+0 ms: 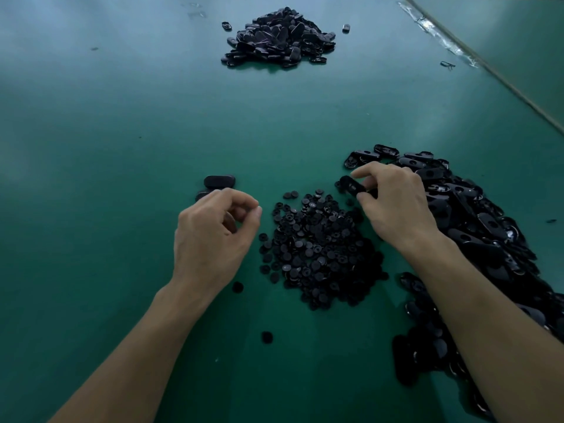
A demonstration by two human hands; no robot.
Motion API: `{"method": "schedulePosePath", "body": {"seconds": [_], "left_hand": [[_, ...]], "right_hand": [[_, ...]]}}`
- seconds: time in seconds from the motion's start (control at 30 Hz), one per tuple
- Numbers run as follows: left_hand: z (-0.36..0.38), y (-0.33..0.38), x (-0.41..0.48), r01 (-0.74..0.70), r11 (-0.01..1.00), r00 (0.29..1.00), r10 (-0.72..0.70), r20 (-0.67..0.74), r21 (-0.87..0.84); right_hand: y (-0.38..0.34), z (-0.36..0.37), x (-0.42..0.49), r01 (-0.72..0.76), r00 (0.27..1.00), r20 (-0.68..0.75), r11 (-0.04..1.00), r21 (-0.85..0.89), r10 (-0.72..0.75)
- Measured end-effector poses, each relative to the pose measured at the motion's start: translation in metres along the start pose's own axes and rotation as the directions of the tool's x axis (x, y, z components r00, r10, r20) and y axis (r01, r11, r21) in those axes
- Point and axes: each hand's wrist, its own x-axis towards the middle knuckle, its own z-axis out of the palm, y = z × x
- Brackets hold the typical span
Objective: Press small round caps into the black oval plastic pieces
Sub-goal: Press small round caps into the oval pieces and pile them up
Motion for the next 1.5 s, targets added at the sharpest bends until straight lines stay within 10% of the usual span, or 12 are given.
{"method": "schedulePosePath", "body": {"seconds": [0.23, 0.67, 1.0, 1.5], "left_hand": [[0.004, 0.016, -0.005, 0.107, 0.962, 0.991, -0.084, 0.101, -0.251], [0.003, 0.033, -0.003, 0.542, 0.516, 0.839, -0.282, 0.466, -0.663], [0.005, 0.028, -0.003, 0.501, 0.506, 0.865, -0.257, 0.431, -0.702], [0.007, 0.023, -0.003, 0.502, 0.509, 0.865, -0.291, 0.408, -0.699]], "right_hand": [[-0.007, 0.0, -0.004, 0.03, 0.995, -0.095, 0.988, 0.153, -0.016], [-0.063, 0.003, -0.049, 0.27, 0.955, -0.04, 0.803, 0.531, -0.294], [-0.053, -0.003, -0.043, -0.045, 0.968, 0.192, 0.642, 0.765, -0.16], [-0.048, 0.006, -0.042, -0.092, 0.985, 0.164, 0.648, 0.756, -0.052]]}}
